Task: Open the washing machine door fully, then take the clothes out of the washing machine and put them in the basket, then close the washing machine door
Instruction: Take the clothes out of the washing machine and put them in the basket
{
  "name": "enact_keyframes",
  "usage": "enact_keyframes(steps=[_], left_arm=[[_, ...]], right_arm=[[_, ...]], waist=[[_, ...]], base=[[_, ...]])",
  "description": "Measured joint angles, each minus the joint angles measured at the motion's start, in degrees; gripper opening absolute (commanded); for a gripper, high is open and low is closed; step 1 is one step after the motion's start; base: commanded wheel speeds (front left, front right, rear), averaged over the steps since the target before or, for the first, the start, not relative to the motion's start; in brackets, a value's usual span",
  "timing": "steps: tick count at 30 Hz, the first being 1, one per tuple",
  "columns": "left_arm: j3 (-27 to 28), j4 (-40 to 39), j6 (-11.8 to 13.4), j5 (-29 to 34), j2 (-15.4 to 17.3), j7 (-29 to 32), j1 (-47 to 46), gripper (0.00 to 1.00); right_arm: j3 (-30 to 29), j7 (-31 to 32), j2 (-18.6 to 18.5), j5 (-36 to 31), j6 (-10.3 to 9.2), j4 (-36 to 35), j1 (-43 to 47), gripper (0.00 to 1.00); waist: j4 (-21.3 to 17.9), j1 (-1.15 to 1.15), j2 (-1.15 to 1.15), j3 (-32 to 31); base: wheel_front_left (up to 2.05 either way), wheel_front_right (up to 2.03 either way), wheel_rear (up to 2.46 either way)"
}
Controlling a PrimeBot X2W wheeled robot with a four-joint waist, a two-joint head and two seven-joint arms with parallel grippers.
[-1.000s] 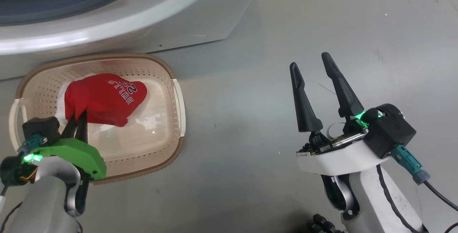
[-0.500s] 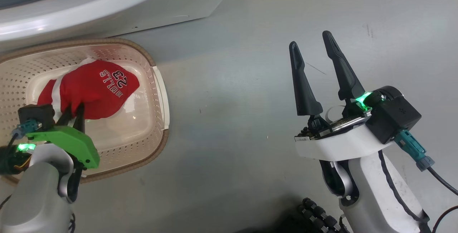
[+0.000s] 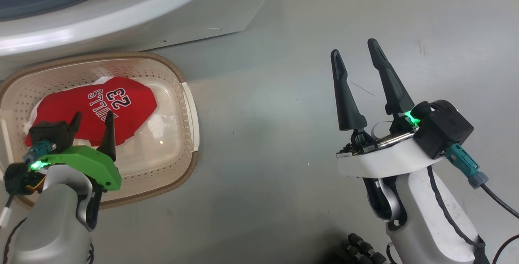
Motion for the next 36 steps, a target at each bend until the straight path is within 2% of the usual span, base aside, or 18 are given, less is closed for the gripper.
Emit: enact_keyframes(steps=[4,11,18,28,36], left_arm=[[-0.1,0.4,0.0,0.6,-1.1,-3.2,0.0,1.00],[-0.2,-0.2,-0.5,0.6,-3.7,-4.4,0.3,1.00],[0.1,-2.6,-0.7,0.8,-4.8,-4.8,1.3,1.00],[2.8,-13.0,-0.6,3.0,-5.1,-4.8,3.2,1.00],[3.9,-19.1,-0.3,5.0,-5.1,-4.8,7.4,1.00]], right_arm=[[-1.1,0.0,0.0,-0.6,-0.01,0.9,0.0,1.00],[-3.4,0.0,0.0,-2.8,0.00,2.7,0.5,1.00],[-5.2,0.0,0.0,-3.7,0.02,4.0,2.7,1.00],[-7.0,0.0,0.0,-4.4,0.11,5.1,6.3,1.00],[-7.6,0.0,0.0,-4.6,1.11,6.5,9.3,1.00]], waist=[[0.7,0.00,0.00,-1.7],[2.6,0.00,0.00,-5.3],[4.7,0.00,0.00,-8.7],[8.2,0.00,0.00,-15.0],[10.1,0.00,0.00,-20.3]], base=[[0.00,0.00,0.00],[0.00,0.00,0.00],[0.00,0.00,0.00],[0.00,0.00,0.00],[0.00,0.00,0.00]])
